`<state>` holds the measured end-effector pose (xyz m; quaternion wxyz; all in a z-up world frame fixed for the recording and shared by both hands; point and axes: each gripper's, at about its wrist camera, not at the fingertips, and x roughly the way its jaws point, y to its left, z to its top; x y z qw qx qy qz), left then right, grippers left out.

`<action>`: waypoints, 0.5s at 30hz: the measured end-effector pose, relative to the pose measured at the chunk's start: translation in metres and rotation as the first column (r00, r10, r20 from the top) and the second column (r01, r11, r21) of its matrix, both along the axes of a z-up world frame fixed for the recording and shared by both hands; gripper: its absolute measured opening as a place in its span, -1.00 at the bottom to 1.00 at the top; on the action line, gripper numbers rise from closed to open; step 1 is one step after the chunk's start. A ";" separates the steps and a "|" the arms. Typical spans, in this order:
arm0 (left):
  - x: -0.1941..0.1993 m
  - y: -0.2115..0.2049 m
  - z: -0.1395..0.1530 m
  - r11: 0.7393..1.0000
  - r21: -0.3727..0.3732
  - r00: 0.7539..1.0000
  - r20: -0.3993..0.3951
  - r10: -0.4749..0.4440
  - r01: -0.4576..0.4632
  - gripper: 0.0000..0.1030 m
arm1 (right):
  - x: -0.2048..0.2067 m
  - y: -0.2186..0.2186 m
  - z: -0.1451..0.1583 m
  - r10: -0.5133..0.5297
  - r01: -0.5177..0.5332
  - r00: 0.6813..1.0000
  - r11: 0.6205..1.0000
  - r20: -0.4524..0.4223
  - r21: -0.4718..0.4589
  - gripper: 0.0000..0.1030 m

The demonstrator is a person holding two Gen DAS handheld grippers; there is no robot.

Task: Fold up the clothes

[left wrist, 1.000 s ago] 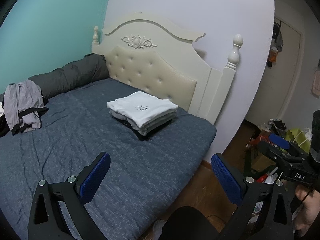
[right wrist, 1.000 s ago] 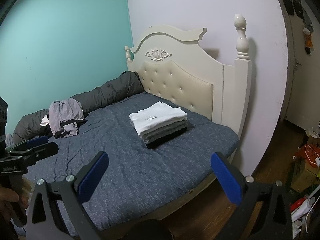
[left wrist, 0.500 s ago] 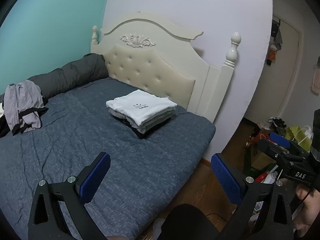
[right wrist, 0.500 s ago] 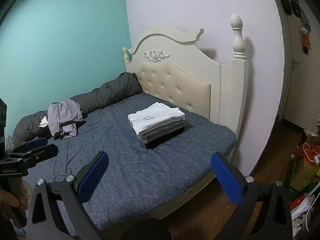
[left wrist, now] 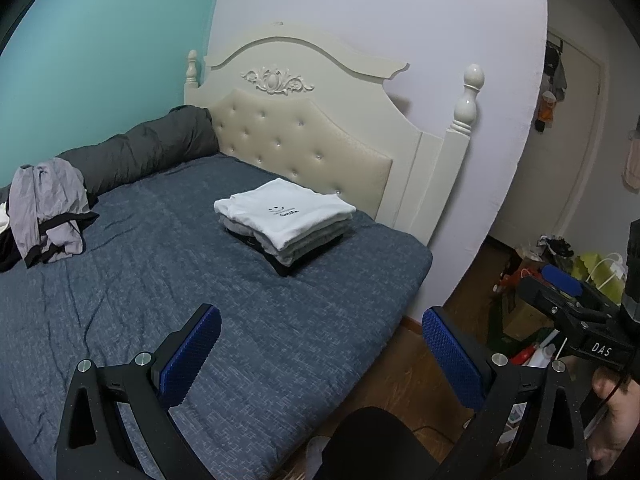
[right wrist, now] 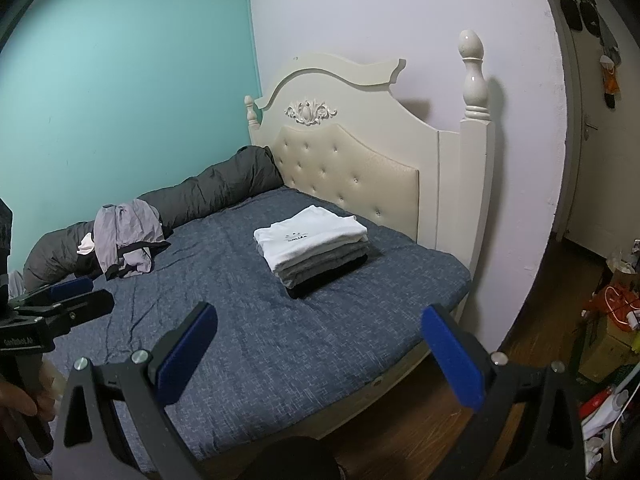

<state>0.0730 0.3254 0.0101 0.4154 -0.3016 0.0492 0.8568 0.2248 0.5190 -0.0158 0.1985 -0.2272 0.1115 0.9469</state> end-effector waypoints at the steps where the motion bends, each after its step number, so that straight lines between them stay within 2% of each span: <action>1: 0.000 0.000 0.000 1.000 0.000 1.000 0.001 0.001 -0.001 0.99 | 0.000 0.000 0.000 0.000 0.000 1.000 1.000 0.000 -0.001 0.99; 15: 0.001 0.001 0.000 1.000 -0.011 1.000 0.000 0.006 -0.006 0.99 | 0.000 0.002 -0.001 -0.002 0.002 1.000 1.000 0.003 -0.007 0.99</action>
